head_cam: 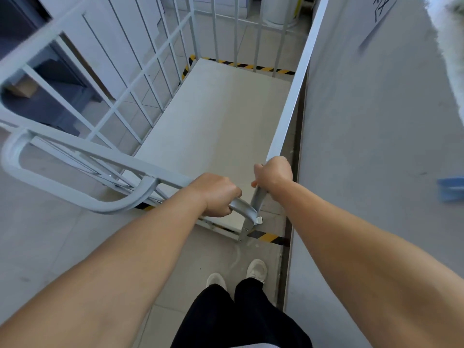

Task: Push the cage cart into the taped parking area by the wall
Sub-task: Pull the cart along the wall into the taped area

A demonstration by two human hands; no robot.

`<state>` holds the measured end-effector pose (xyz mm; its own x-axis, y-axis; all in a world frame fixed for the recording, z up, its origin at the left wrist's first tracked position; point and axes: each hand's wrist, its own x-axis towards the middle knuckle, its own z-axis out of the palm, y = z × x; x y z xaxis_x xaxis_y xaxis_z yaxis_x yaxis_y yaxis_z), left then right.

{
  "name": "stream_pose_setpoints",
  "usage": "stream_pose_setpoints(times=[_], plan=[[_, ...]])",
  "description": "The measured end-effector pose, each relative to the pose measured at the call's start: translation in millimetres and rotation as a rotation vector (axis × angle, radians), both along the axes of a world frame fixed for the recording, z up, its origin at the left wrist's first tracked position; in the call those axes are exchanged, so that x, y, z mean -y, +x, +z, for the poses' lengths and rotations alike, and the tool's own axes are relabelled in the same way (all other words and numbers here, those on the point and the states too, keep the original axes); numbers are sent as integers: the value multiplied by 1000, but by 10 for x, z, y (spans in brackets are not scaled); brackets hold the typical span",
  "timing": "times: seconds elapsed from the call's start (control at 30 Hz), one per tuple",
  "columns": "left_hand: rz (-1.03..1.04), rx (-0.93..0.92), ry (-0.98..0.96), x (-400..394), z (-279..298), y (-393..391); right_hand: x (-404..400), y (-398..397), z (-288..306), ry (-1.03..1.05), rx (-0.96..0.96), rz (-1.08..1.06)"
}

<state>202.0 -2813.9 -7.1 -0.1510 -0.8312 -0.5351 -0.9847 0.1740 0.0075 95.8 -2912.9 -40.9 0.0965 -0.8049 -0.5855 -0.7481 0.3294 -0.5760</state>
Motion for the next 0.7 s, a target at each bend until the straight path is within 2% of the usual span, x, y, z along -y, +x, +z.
stream_pose_setpoints(times=[0.23, 0.5, 0.6, 0.7], plan=[[38, -10, -9, 42, 0, -49, 146, -65, 118, 40, 43, 32], [305, -160, 111, 156, 4, -369, 332, -5, 136, 60, -1, 76], [295, -118, 105, 212, -88, -427, 344, -16, 178, 43, 21, 120], [273, -81, 107, 246, -148, -379, 326, 4, 219, 74, 77, 60]])
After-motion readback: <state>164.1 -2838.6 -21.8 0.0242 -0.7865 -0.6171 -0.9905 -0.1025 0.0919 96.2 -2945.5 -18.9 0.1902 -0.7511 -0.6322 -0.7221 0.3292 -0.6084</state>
